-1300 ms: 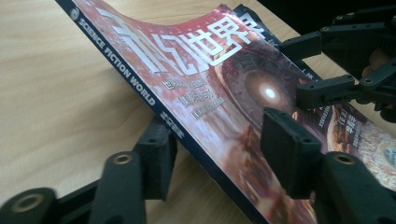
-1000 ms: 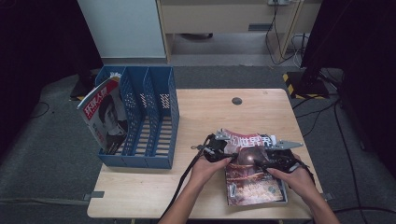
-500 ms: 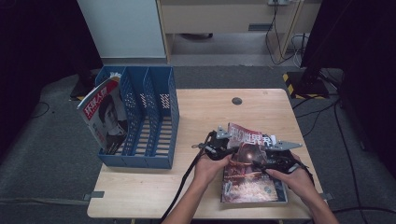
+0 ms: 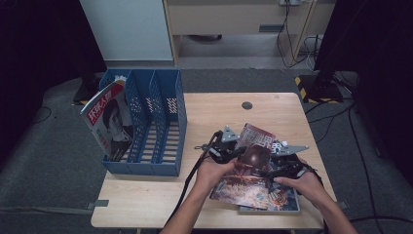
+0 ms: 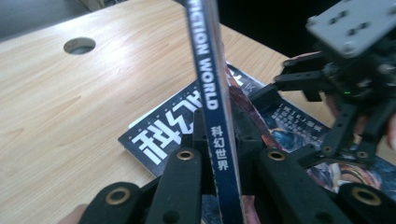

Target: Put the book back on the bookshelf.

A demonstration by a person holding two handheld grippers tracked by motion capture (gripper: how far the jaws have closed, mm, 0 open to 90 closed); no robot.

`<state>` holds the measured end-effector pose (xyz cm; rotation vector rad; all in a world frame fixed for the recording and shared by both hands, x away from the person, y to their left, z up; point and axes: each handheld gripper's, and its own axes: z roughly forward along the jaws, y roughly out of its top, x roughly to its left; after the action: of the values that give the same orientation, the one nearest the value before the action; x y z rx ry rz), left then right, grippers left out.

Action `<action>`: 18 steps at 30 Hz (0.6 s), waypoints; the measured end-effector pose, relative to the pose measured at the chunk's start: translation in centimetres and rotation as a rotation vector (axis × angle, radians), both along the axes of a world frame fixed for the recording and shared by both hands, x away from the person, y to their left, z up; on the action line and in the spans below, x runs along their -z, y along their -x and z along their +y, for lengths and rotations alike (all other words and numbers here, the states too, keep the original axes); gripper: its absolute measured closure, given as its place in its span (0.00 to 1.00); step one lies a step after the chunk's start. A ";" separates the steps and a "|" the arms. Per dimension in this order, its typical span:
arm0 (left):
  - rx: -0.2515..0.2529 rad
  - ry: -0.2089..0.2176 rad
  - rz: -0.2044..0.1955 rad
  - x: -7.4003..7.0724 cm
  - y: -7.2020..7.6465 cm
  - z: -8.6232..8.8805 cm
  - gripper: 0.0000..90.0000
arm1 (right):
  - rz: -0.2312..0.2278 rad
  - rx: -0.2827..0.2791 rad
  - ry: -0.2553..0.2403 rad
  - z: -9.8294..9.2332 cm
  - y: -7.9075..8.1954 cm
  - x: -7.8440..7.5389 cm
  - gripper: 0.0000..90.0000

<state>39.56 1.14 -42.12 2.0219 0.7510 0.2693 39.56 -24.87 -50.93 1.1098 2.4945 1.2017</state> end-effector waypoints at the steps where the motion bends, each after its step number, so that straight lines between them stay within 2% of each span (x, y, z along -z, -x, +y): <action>1: 0.003 0.002 -0.004 -0.1 0.1 0.1 0.93 | 0.014 -0.004 -0.012 0.0 -0.1 0.0 0.12; 6: 0.028 0.022 -0.017 -0.6 0.3 0.3 0.93 | 0.002 -0.060 -0.061 0.0 -0.9 0.0 0.17; 11: 0.043 0.023 -0.019 -1.0 0.3 0.4 0.93 | 0.021 -0.090 -0.113 -0.1 -1.7 0.3 0.20; 14: 0.056 0.017 -0.025 -1.3 0.4 0.4 0.93 | 0.026 -0.133 -0.127 0.0 -1.8 0.1 0.32; 16: 0.056 0.033 -0.031 -1.7 0.3 0.7 0.93 | 0.009 -0.130 -0.125 0.0 -1.8 -0.3 0.38; 18: 0.050 0.049 -0.031 -2.0 0.2 1.2 0.93 | -0.009 -0.109 -0.161 -0.3 -1.7 -0.8 0.46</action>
<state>39.40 2.34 -40.12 1.9831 0.6799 0.2508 41.29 -25.21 -50.14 1.0116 2.5177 1.4567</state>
